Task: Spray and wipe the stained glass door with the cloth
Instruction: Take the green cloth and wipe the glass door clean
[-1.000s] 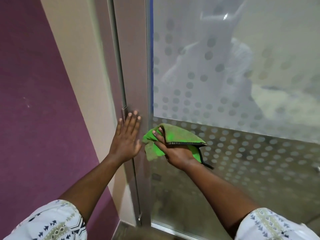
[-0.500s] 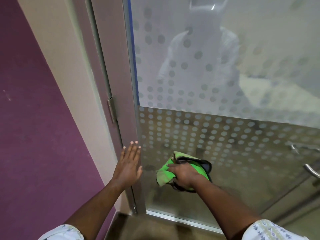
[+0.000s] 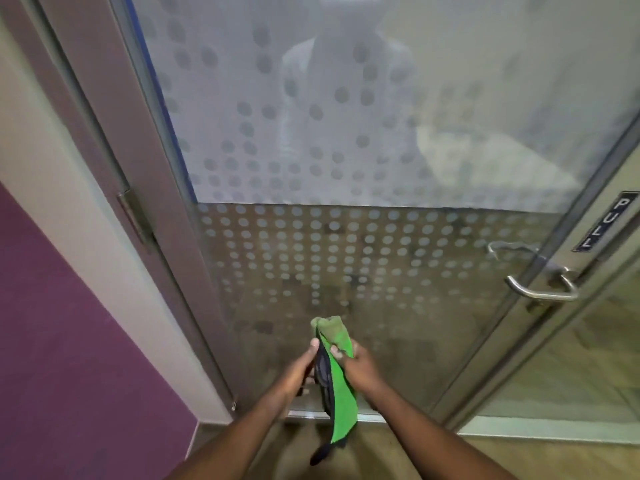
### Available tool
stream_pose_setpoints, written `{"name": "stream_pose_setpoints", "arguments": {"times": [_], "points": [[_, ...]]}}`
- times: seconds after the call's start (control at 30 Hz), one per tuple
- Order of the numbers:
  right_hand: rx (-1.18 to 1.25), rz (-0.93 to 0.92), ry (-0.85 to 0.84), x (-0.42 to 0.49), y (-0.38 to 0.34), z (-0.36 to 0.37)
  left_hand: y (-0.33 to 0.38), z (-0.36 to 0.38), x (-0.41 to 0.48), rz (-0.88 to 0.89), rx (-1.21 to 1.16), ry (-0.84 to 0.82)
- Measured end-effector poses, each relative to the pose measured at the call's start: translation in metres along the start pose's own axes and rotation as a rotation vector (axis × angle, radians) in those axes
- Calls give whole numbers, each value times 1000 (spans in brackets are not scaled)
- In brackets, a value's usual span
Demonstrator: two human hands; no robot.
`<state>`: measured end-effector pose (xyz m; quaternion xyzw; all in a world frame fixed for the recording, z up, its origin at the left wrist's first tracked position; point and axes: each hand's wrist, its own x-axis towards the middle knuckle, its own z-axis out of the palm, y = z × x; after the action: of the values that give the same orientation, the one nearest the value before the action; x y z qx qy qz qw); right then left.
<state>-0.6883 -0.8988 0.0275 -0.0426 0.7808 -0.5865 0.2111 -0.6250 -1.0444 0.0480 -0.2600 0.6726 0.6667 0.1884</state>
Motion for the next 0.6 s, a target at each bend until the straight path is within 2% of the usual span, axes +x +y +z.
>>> {"name": "stream_pose_setpoints", "arguments": {"times": [0.13, 0.3, 0.5, 0.6], "points": [[139, 123, 7, -11, 7, -10, 5, 46, 3, 26, -229, -126], [426, 340, -107, -25, 6, -34, 1, 78, 6, 89, -269, -103], [547, 341, -222, -29, 7, -76, 7, 100, 2, 104, -173, 34], [602, 309, -194, -33, 14, -100, 18, 111, -3, 92, -172, 38]]}}
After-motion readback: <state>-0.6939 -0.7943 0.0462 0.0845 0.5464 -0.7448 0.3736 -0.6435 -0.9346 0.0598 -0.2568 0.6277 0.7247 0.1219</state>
